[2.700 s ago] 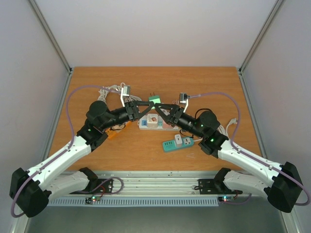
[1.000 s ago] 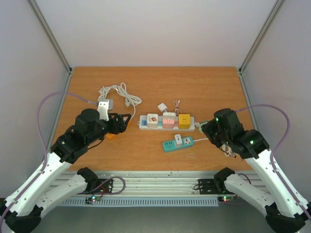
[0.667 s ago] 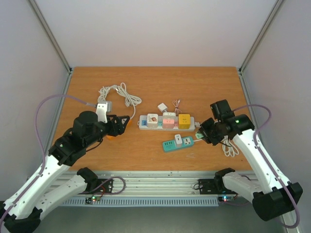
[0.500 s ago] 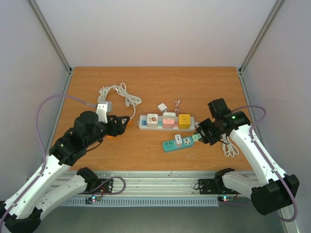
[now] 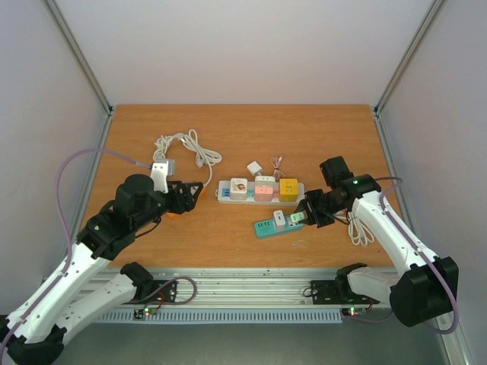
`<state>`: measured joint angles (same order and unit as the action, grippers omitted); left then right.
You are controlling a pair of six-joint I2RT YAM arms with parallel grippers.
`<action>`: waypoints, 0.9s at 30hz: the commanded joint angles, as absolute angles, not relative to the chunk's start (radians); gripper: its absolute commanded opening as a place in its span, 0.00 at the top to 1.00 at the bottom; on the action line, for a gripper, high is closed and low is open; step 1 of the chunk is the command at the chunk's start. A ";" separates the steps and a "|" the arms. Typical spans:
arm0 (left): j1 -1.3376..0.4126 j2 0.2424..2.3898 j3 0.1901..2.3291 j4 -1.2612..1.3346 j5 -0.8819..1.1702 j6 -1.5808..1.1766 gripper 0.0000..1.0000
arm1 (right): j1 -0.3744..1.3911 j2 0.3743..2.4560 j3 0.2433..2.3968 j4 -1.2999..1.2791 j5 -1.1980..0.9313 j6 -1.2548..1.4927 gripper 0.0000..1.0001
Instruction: Insert the plug
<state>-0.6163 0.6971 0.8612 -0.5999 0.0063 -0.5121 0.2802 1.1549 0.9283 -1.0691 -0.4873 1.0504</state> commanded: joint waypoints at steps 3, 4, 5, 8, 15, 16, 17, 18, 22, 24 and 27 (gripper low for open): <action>-0.611 0.688 0.855 -0.583 -0.006 -0.520 0.24 | 0.272 1.212 0.933 -1.021 -0.514 1.104 0.99; -0.611 0.689 0.857 -0.584 -0.006 -0.517 0.24 | 0.272 1.226 0.935 -1.022 -0.516 1.100 0.99; -0.610 0.689 0.859 -0.586 -0.008 -0.516 0.24 | 0.270 1.234 0.938 -1.024 -0.515 1.094 0.99; -0.611 0.689 0.860 -0.592 -0.013 -0.510 0.24 | 0.268 1.243 0.933 -1.026 -0.500 1.084 0.99; -0.609 0.701 0.856 -0.586 -0.012 -0.507 0.24 | 0.253 1.283 0.888 -0.991 -0.532 1.079 0.99; -0.610 0.703 0.856 -0.585 -0.011 -0.507 0.24 | 0.252 1.295 0.889 -0.987 -0.541 1.071 0.99; -0.610 0.705 0.856 -0.585 -0.012 -0.507 0.24 | 0.252 1.308 0.892 -0.985 -0.550 1.063 0.99; -0.610 0.706 0.856 -0.586 -0.008 -0.507 0.24 | 0.252 1.317 0.895 -0.985 -0.556 1.058 0.99; -0.609 0.709 0.857 -0.580 -0.004 -0.506 0.24 | 0.250 1.360 0.900 -0.977 -0.570 1.040 0.99; -0.609 0.710 0.857 -0.582 -0.009 -0.506 0.24 | 0.248 1.369 0.907 -0.993 -0.565 1.032 0.99; -0.608 0.709 0.855 -0.581 -0.014 -0.508 0.24 | 0.237 1.370 0.899 -1.007 -0.561 1.030 0.99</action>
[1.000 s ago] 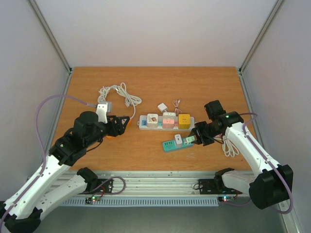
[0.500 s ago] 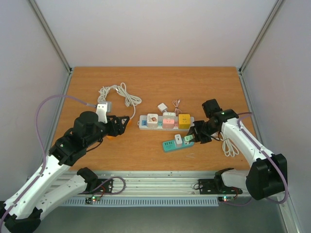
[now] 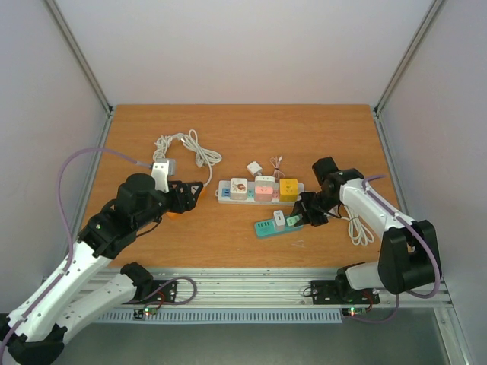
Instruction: Insert the plug
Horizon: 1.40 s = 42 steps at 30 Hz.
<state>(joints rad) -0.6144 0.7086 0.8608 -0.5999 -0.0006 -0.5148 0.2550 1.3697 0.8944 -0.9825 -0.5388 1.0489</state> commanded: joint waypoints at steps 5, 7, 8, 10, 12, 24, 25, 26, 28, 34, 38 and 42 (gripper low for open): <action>-0.609 0.719 0.860 -0.580 -0.012 -0.510 0.24 | 0.220 1.375 0.891 -1.013 -0.547 1.029 0.99; -0.609 0.721 0.863 -0.580 -0.011 -0.508 0.24 | 0.214 1.384 0.891 -1.009 -0.549 1.024 0.99; -0.609 0.722 0.864 -0.578 -0.011 -0.508 0.24 | 0.212 1.391 0.893 -1.012 -0.552 1.020 0.99; -0.608 0.721 0.864 -0.580 -0.012 -0.506 0.24 | 0.210 1.409 0.899 -1.019 -0.560 1.011 0.99; -0.607 0.722 0.864 -0.579 -0.012 -0.506 0.24 | 0.210 1.429 0.903 -1.025 -0.568 1.004 0.99; -0.606 0.722 0.868 -0.584 -0.014 -0.506 0.24 | 0.208 1.501 0.958 -1.112 -0.523 0.972 0.97; -0.606 0.722 0.868 -0.584 -0.014 -0.506 0.24 | 0.207 1.500 0.953 -1.111 -0.523 0.977 0.97; -0.606 0.722 0.869 -0.584 -0.012 -0.506 0.24 | 0.206 1.500 0.947 -1.106 -0.526 0.981 0.97; -0.606 0.721 0.868 -0.585 -0.014 -0.505 0.24 | 0.203 1.505 0.932 -1.092 -0.542 0.988 0.97; -0.605 0.718 0.870 -0.591 -0.015 -0.502 0.24 | 0.188 1.524 0.901 -1.091 -0.544 1.013 0.86; -0.604 0.717 0.870 -0.592 -0.014 -0.503 0.24 | 0.169 1.537 0.875 -1.071 -0.561 1.024 0.85; -0.604 0.716 0.870 -0.592 -0.016 -0.503 0.24 | 0.158 1.547 0.839 -1.037 -0.572 1.038 0.85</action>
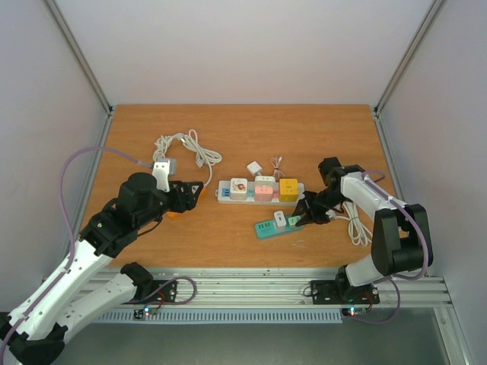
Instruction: Insert the plug
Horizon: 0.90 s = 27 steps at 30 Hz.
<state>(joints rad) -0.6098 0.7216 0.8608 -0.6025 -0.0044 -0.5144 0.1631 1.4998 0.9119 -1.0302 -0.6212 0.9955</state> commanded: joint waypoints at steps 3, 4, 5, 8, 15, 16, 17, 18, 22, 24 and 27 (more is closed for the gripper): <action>-0.604 0.716 0.868 -0.592 -0.014 -0.501 0.24 | 0.158 1.573 0.831 -1.023 -0.577 1.028 0.84; -0.604 0.716 0.868 -0.593 -0.015 -0.500 0.24 | 0.158 1.585 0.830 -1.016 -0.580 1.022 0.84; -0.604 0.717 0.868 -0.593 -0.015 -0.500 0.24 | 0.159 1.597 0.827 -1.010 -0.585 1.018 0.84; -0.603 0.717 0.868 -0.592 -0.016 -0.502 0.24 | 0.158 1.614 0.821 -0.993 -0.592 1.011 0.83; -0.601 0.717 0.870 -0.593 -0.018 -0.499 0.24 | 0.158 1.507 0.892 -1.058 -0.502 0.962 0.57; -0.601 0.717 0.870 -0.592 -0.018 -0.499 0.24 | 0.158 1.490 0.917 -1.072 -0.493 0.943 0.48; -0.601 0.716 0.871 -0.592 -0.018 -0.496 0.24 | 0.158 1.470 0.931 -1.084 -0.489 0.924 0.39; -0.601 0.717 0.873 -0.592 -0.019 -0.495 0.24 | 0.158 1.451 0.943 -1.085 -0.488 0.907 0.31; -0.600 0.722 0.887 -0.598 -0.022 -0.478 0.24 | 0.160 1.385 0.994 -1.121 -0.476 0.825 0.09; -0.598 0.725 0.891 -0.597 -0.023 -0.471 0.23 | 0.172 1.352 1.010 -1.130 -0.439 0.789 0.06; -0.598 0.727 0.891 -0.595 -0.024 -0.465 0.23 | 0.220 1.291 1.017 -1.117 -0.352 0.734 0.06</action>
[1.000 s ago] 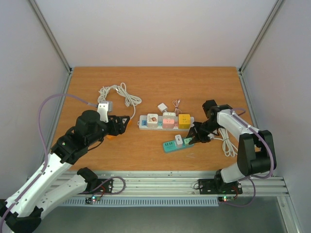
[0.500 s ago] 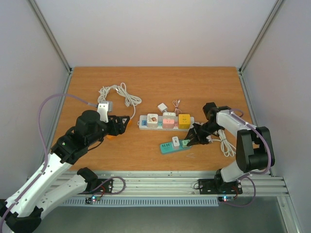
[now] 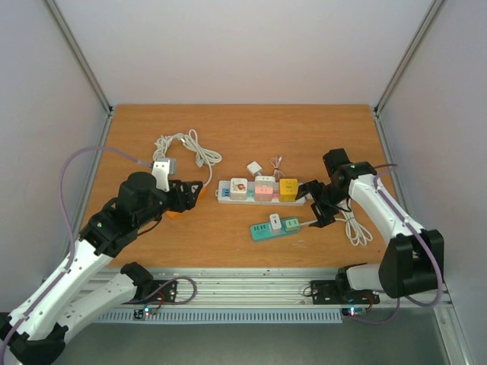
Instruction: Insert the plug
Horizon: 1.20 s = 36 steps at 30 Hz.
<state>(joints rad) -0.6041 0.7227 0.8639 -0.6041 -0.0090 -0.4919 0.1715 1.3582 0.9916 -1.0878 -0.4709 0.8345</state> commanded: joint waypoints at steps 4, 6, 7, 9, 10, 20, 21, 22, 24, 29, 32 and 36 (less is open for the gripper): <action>-0.597 0.730 0.889 -0.593 -0.006 -0.466 0.24 | 0.321 1.204 1.026 -1.086 -0.177 0.615 0.08; -0.596 0.734 0.887 -0.598 -0.003 -0.468 0.23 | 0.375 1.172 1.028 -1.062 -0.109 0.546 0.09; -0.596 0.738 0.887 -0.599 0.016 -0.471 0.23 | 0.399 1.161 1.031 -1.050 -0.088 0.510 0.09; -0.595 0.742 0.887 -0.602 0.035 -0.474 0.23 | 0.443 1.147 1.031 -1.028 -0.055 0.433 0.11; -0.595 0.745 0.887 -0.604 0.040 -0.475 0.23 | 0.462 1.143 1.029 -1.018 -0.050 0.407 0.13; -0.592 0.740 0.876 -0.600 0.054 -0.477 0.23 | 0.658 1.234 1.016 -1.070 0.161 0.369 0.33; -0.592 0.741 0.872 -0.599 0.057 -0.478 0.23 | 0.658 1.237 1.006 -1.067 0.159 0.371 0.34; -0.592 0.740 0.871 -0.599 0.059 -0.478 0.23 | 0.658 1.239 0.998 -1.061 0.152 0.369 0.35; -0.592 0.739 0.870 -0.600 0.062 -0.477 0.23 | 0.658 1.250 0.982 -1.039 0.123 0.354 0.35; -0.591 0.746 0.871 -0.592 0.069 -0.473 0.23 | 0.658 1.298 0.980 -1.012 0.068 0.299 0.34; -0.589 0.750 0.871 -0.591 0.071 -0.472 0.23 | 0.658 1.323 0.980 -1.015 0.070 0.282 0.34; -0.589 0.750 0.867 -0.590 0.074 -0.474 0.23 | 0.658 1.360 0.968 -0.995 0.050 0.269 0.35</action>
<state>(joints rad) -0.5949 0.7467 0.8658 -0.6136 0.0639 -0.4850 0.6518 1.3315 0.9813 -1.0176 0.0669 0.3042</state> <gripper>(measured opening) 0.769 0.655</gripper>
